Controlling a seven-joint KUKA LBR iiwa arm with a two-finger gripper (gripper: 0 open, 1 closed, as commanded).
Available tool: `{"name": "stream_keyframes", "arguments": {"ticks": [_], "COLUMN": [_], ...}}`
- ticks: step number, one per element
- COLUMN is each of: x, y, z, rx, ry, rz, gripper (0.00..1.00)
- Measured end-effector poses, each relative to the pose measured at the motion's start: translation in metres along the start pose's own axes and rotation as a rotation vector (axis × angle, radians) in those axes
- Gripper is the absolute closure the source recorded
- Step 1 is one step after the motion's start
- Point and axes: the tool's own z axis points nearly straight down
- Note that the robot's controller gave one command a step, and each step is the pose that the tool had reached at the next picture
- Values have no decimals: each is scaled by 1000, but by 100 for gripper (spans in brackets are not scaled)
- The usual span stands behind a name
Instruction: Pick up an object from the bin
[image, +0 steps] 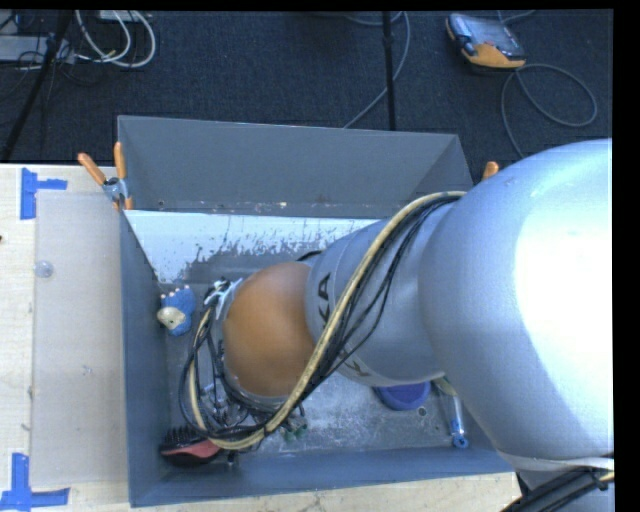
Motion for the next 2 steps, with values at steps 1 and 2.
{"name": "stream_keyframes", "arguments": {"ticks": [1, 2], "x": [0, -9], "y": [0, -17], "z": [0, -143], "rx": [0, 0], "ry": [0, 0], "rz": [1, -28], "gripper": [100, 100]}}
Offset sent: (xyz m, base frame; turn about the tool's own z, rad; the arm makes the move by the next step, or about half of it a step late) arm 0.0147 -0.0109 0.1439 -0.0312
